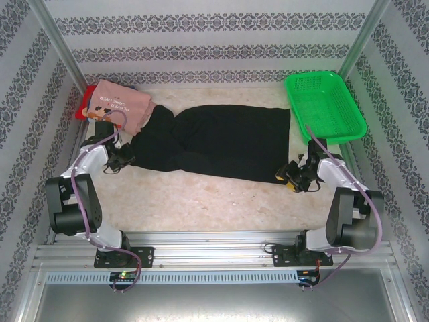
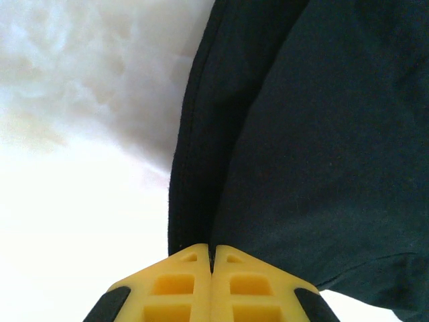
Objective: Fold and stack the t-shirts
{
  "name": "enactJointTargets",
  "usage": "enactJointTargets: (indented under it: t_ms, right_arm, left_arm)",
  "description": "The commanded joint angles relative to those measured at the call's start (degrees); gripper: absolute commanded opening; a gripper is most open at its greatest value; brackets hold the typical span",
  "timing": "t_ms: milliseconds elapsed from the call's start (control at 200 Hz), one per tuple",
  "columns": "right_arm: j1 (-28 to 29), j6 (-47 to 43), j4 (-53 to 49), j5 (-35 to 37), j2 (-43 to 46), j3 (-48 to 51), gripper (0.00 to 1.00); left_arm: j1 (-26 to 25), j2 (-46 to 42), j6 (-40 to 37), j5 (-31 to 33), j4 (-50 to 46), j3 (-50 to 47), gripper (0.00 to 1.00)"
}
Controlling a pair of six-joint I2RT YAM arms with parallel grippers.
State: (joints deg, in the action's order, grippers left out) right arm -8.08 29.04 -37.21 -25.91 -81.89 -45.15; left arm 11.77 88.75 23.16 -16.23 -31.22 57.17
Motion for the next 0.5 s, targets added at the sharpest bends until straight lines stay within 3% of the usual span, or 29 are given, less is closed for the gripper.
enactJointTargets:
  t_ms: [0, 260, 495]
  right_arm:
    - [1.15, 2.23, 2.93, 2.31, -2.04, -0.47, 0.49]
    - [2.01, 3.29, 6.29, 7.91, -6.22, -0.82, 0.48]
    - [2.18, 4.99, 10.20, 7.84, -8.90, -0.99, 0.46]
  left_arm:
    - [1.47, -1.87, 0.99, 0.94, 1.69, -2.11, 0.00]
    - [3.25, -1.83, -0.30, 1.29, 3.26, -4.81, 0.00]
    - [3.43, -1.69, -0.58, -0.03, 4.40, -5.97, 0.00]
